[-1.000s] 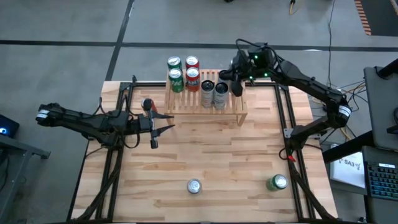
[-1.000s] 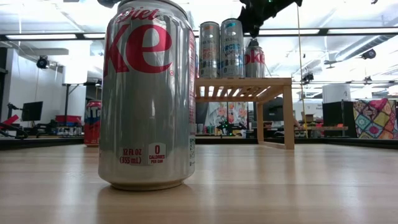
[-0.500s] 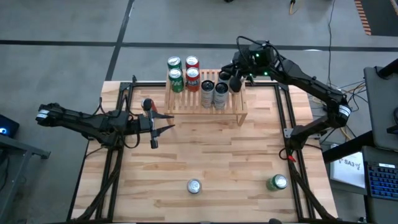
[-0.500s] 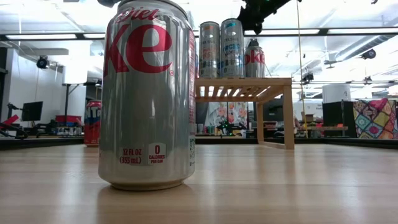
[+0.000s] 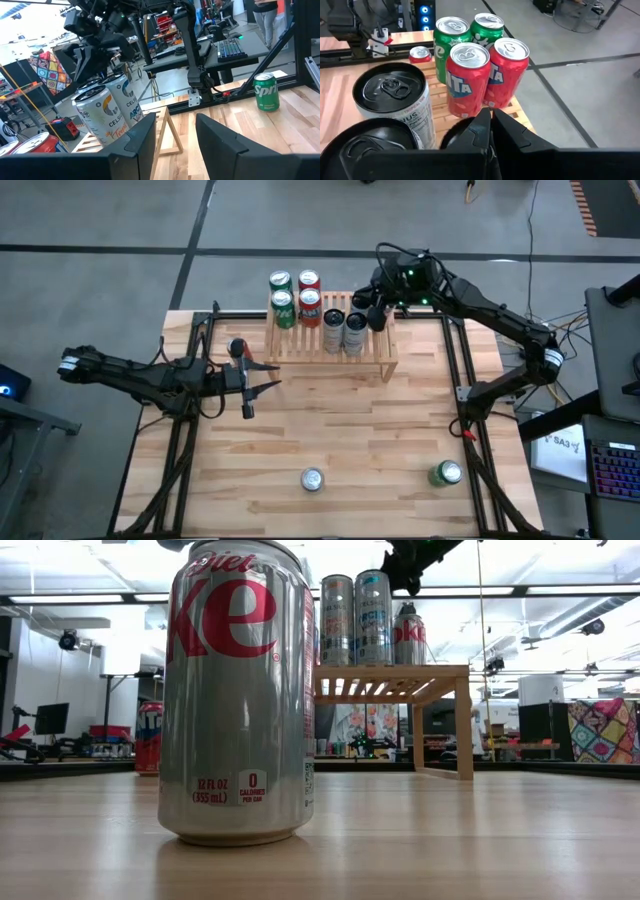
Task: Place canned beverage on shelf
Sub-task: Adjust the soda cans on the shelf
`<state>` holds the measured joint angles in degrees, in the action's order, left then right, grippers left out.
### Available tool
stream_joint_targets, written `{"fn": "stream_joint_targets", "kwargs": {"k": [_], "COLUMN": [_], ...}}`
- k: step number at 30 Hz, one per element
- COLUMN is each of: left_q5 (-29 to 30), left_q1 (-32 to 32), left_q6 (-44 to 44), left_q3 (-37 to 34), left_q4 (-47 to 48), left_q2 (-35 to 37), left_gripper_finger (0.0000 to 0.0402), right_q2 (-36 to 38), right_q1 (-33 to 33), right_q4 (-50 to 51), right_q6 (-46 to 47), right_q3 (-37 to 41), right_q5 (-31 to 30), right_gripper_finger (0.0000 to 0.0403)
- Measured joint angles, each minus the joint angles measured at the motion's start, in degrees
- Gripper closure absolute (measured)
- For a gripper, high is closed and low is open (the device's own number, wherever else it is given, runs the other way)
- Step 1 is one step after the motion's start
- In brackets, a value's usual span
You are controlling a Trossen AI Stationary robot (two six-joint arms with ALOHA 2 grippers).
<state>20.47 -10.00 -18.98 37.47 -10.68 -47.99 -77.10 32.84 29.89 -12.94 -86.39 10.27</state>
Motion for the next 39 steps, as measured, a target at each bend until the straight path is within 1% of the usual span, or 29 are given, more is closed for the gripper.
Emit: {"fn": "stream_joint_targets", "kwargs": {"k": [4,7,9,12,16,18,19,23,25,30,39], "left_q5": [0.0,-0.01,0.0,0.0,-0.01,0.0,0.0,-0.01,0.0,-0.01,-0.02], "left_q1": [-0.01,-0.01,0.0,-0.02,-0.01,0.0,-0.01,-0.02,-0.01,0.0,-0.02], "left_q6": [0.0,0.0,-0.02,-0.82,-1.89,-2.64,-2.96,-3.65,-3.67,-3.67,-4.07], "left_q3": [0.0,0.0,0.0,0.0,0.0,0.0,0.0,0.0,0.0,0.0,0.0], "left_q4": [0.0,-0.25,-0.76,-1.31,-2.4,-3.26,-3.43,-3.51,-3.49,-3.41,-3.36], "left_q2": [0.0,0.01,0.0,0.02,0.01,0.02,0.02,0.02,0.02,0.02,0.02], "left_gripper_finger": [0.0277,0.0277,0.0277,0.0277,0.0277,0.0277,0.0277,0.0277,0.0277,0.0277,0.0277], "right_q2": [0.0,0.03,0.11,0.14,-0.68,-1.47,-1.89,-3.65,-4.06,-4.15,-5.51], "right_q1": [-0.56,-1.66,-2.6,-4.05,-5.16,-5.61,-6.01,-7.36,-7.61,-8.18,-8.26], "right_q4": [-0.84,-2.92,-2.89,-2.12,1.47,3.84,5.1,10.68,12.08,12.73,13.04], "right_q6": [2.3,9.42,12.16,15.06,19.44,20.37,21.01,22.12,22.69,23.33,22.98], "right_q3": [-0.02,-0.97,-2.1,-4.14,-6.52,-7.15,-7.49,-9.56,-10.59,-12.05,-11.37], "right_q5": [-0.49,-3.13,-3.31,-4.11,-4.38,-5.06,-6.31,-13.74,-15.98,-16.39,-16.39], "right_gripper_finger": [0.0394,0.0394,0.0394,0.0394,0.0394,0.0394,0.0394,0.0394,0.0394,0.0394,0.0394]}}
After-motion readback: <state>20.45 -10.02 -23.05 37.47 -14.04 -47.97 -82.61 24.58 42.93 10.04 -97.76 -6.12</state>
